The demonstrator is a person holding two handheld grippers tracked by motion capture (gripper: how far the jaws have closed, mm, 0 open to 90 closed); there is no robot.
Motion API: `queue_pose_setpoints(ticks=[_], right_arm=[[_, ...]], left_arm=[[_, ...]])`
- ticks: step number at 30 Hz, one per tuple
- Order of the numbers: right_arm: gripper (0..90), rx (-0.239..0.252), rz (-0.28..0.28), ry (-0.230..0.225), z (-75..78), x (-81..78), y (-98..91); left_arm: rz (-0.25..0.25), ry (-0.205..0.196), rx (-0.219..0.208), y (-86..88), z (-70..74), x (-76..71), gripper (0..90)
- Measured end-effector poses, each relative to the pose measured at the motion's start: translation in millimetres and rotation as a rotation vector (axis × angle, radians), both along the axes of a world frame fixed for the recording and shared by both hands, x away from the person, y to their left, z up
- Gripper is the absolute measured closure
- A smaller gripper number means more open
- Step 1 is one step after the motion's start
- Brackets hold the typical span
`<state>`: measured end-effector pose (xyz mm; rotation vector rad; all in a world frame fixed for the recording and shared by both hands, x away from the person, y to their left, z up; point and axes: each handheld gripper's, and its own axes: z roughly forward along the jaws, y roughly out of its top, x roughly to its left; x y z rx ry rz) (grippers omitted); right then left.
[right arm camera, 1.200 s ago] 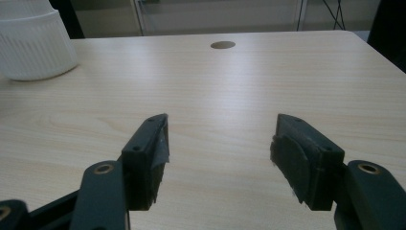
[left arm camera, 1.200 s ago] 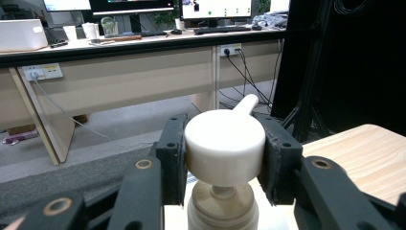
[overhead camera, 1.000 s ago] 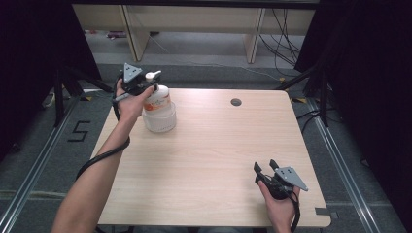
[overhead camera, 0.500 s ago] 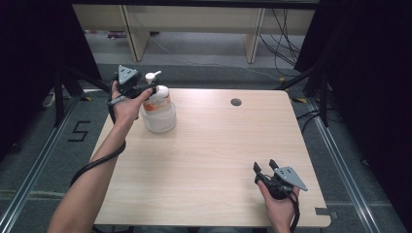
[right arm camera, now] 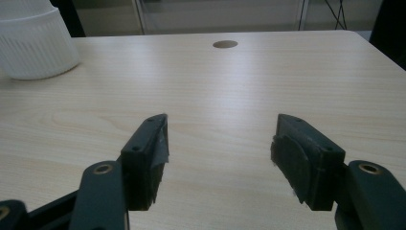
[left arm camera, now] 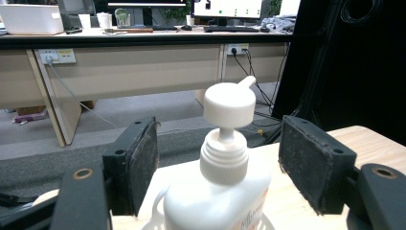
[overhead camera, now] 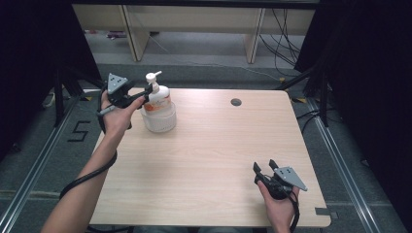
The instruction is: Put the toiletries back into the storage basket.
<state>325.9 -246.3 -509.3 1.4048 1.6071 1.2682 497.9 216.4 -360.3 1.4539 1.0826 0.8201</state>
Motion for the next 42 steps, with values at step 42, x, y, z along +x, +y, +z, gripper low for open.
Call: queue_pose_setpoints(ticks=[42], right_arm=[[37.6, 0.000, 0.006, 0.004, -0.7, 0.5, 3.6]], left_arm=[[-0.015, 0.029, 0.034, 42.7, -61.2, -101.8, 29.8]])
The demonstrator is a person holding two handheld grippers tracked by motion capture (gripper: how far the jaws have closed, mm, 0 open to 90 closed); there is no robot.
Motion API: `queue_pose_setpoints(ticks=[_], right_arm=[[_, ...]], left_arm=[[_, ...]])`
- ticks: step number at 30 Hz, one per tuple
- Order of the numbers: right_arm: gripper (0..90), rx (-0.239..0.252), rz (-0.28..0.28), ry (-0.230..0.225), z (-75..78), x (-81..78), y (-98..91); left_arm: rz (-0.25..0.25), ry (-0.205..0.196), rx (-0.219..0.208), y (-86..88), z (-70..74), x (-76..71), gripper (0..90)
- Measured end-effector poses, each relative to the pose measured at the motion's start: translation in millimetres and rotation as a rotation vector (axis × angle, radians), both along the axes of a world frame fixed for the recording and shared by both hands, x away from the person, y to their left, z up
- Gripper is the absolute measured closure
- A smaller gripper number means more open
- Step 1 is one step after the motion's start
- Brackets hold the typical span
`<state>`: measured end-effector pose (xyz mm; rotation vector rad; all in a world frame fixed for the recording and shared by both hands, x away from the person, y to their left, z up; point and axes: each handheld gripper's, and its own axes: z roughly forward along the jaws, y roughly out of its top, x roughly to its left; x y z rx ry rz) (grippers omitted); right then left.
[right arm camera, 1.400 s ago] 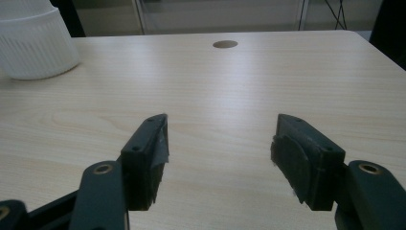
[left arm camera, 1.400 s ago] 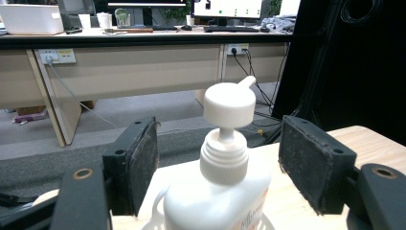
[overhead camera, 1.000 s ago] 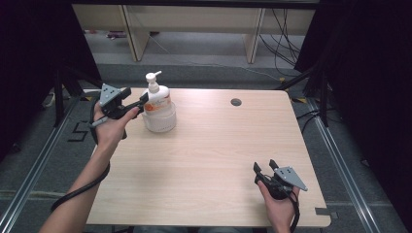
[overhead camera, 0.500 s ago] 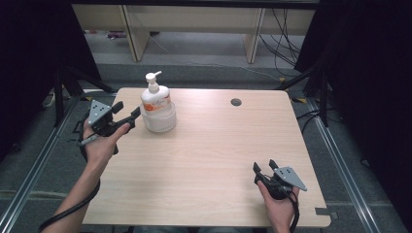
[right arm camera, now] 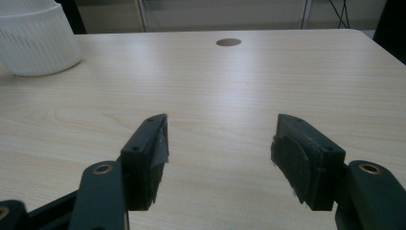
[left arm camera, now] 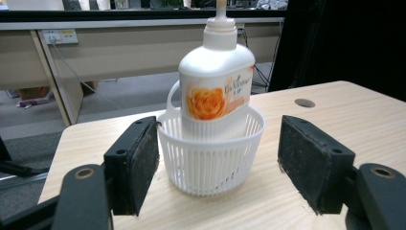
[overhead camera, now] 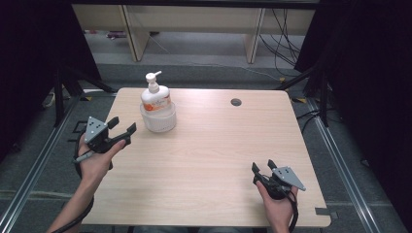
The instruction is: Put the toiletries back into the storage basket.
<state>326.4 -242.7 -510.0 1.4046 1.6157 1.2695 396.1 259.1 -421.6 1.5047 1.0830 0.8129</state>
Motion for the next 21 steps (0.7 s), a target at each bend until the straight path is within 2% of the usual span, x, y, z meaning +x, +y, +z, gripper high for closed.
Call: queue_pose_setpoints(ticks=[1, 2, 3, 4, 5, 6, 7, 9, 10, 11, 13, 15, 16, 21], right_arm=[[37.6, -0.025, 0.007, -0.008, 0.3, 0.5, -1.9], [37.6, -0.009, 0.004, 0.011, 0.9, -0.7, -0.7], [37.6, 0.000, 0.006, 0.000, 0.4, -0.2, -0.5], [37.6, -0.041, 0.007, 0.003, 1.4, -0.2, -3.2], [37.6, -0.046, 0.007, -0.005, 0.7, 0.6, -3.5], [37.6, -0.018, 0.008, -0.008, -0.1, 0.8, -1.8], [37.6, 0.007, 0.001, 0.009, 0.4, -0.5, 0.4], [37.6, -0.005, -0.004, 0.011, 0.6, -0.9, 0.4], [37.6, -0.035, 0.006, -0.007, 0.4, 0.3, -1.8], [37.6, -0.038, 0.006, -0.002, 0.4, 0.2, -1.6], [37.6, -0.041, 0.011, -0.005, 0.1, 0.8, -1.4], [37.6, -0.021, 0.021, 0.001, -0.2, 1.2, 0.1], [37.6, -0.029, 0.013, -0.005, 0.0, 1.0, -0.1], [37.6, -0.023, 0.026, 0.005, -0.3, 1.1, -0.5]], left_arm=[[0.001, 0.006, -0.002, 0.9, -3.1, -2.9, 29.7], [0.003, 0.010, -0.001, 1.4, -5.1, -4.5, 29.6], [0.005, 0.013, 0.007, 2.0, -9.0, -6.9, 29.6], [0.004, 0.012, 0.016, 2.4, -11.4, -8.2, 29.6], [0.006, 0.020, 0.026, 2.5, -15.0, -11.2, 29.6], [0.006, 0.024, 0.026, 2.8, -17.2, -12.8, 29.5], [0.005, 0.026, 0.023, 3.3, -20.3, -14.5, 29.5], [0.011, 0.034, 0.025, 4.6, -26.1, -18.1, 29.4], [0.011, 0.034, 0.032, 5.4, -29.4, -19.2, 29.4], [0.014, 0.042, 0.032, 6.0, -33.4, -21.3, 29.4], [0.011, 0.051, 0.033, 6.9, -39.7, -23.0, 29.4], [0.015, 0.066, 0.032, 8.9, -46.1, -25.7, 29.3], [0.019, 0.070, 0.031, 9.8, -48.7, -26.7, 29.2], [0.031, 0.077, 0.023, 14.2, -62.4, -30.6, 29.0]])
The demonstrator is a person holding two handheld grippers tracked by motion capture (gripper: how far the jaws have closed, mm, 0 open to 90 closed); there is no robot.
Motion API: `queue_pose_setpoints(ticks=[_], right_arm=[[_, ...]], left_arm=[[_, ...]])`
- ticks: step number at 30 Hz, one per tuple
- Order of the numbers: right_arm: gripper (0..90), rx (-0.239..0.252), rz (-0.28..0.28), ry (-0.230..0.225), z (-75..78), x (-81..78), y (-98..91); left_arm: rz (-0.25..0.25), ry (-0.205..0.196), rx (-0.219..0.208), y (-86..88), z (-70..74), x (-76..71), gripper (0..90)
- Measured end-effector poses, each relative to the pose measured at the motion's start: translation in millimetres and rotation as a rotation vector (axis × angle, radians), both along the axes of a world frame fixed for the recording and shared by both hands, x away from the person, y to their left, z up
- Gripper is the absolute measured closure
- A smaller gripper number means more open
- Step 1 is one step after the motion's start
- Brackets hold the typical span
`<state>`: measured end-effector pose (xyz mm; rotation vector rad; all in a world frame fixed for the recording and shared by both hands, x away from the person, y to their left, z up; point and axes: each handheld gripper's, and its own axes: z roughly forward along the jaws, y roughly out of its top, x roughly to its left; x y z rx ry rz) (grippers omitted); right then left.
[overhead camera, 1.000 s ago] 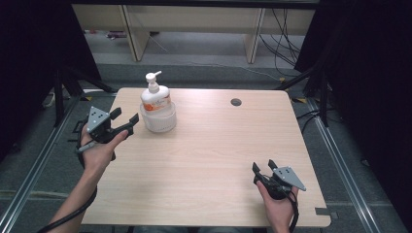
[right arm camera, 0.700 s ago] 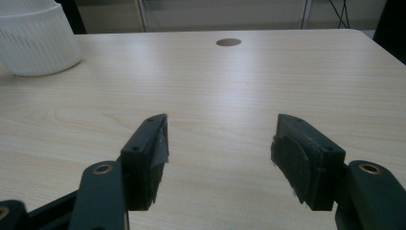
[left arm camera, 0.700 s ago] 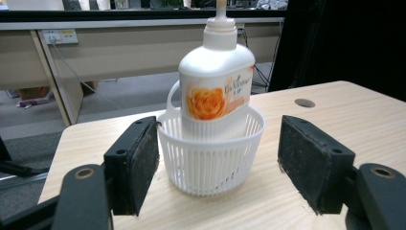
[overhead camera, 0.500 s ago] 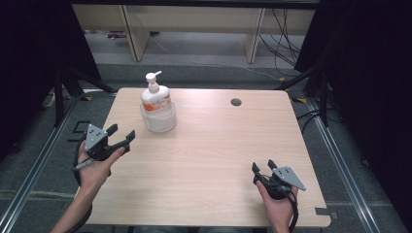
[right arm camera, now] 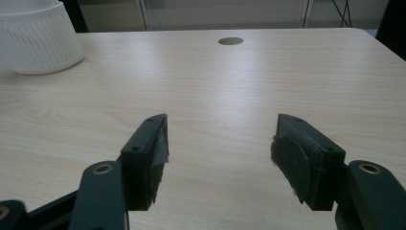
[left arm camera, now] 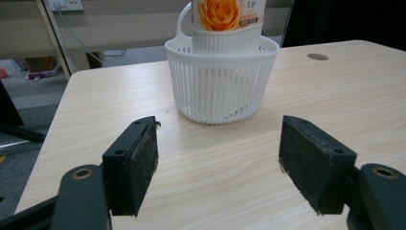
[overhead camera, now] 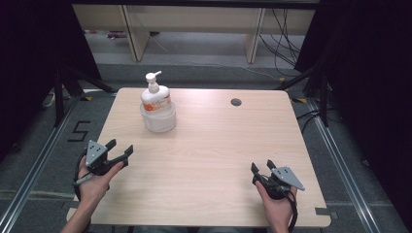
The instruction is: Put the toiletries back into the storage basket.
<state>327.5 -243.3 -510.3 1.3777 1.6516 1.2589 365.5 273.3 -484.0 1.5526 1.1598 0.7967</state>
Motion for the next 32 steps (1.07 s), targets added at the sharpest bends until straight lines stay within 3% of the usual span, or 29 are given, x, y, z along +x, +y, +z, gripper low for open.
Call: queue_pose_setpoints(ticks=[7, 15, 19, 20, 21, 23, 30, 32], right_arm=[[37.6, 0.002, -0.003, -0.002, -0.8, 0.0, 0.4], [37.6, -0.016, -0.016, 0.013, -1.0, -1.0, 0.3], [37.6, -0.005, -0.007, -0.006, -2.4, -0.3, 0.2], [37.6, -0.030, -0.013, 0.005, -1.3, -1.4, -0.9], [37.7, -0.029, -0.010, -0.014, -2.1, -0.8, -1.3], [37.6, -0.003, -0.008, 0.001, -2.6, -1.5, 0.4], [37.5, -0.002, 0.030, -0.004, -4.4, -0.3, 0.6], [37.4, -0.011, 0.010, -0.014, -4.7, -0.2, 2.3]], left_arm=[[0.027, 0.010, 0.008, 5.0, -24.1, -3.1, 28.9], [0.028, 0.013, 0.016, 6.9, -39.5, -3.3, 28.4], [0.028, -0.004, 0.017, 6.1, -39.9, -4.6, 28.4], [0.031, -0.001, 0.021, 6.2, -39.6, -5.2, 28.4], [0.032, -0.008, 0.017, 6.1, -40.0, -4.9, 28.4], [0.036, -0.011, 0.015, 6.6, -40.1, -5.1, 28.4], [0.044, -0.009, 0.015, 6.5, -39.9, -5.6, 28.5], [0.042, -0.012, 0.010, 6.5, -40.2, -4.9, 28.5]])
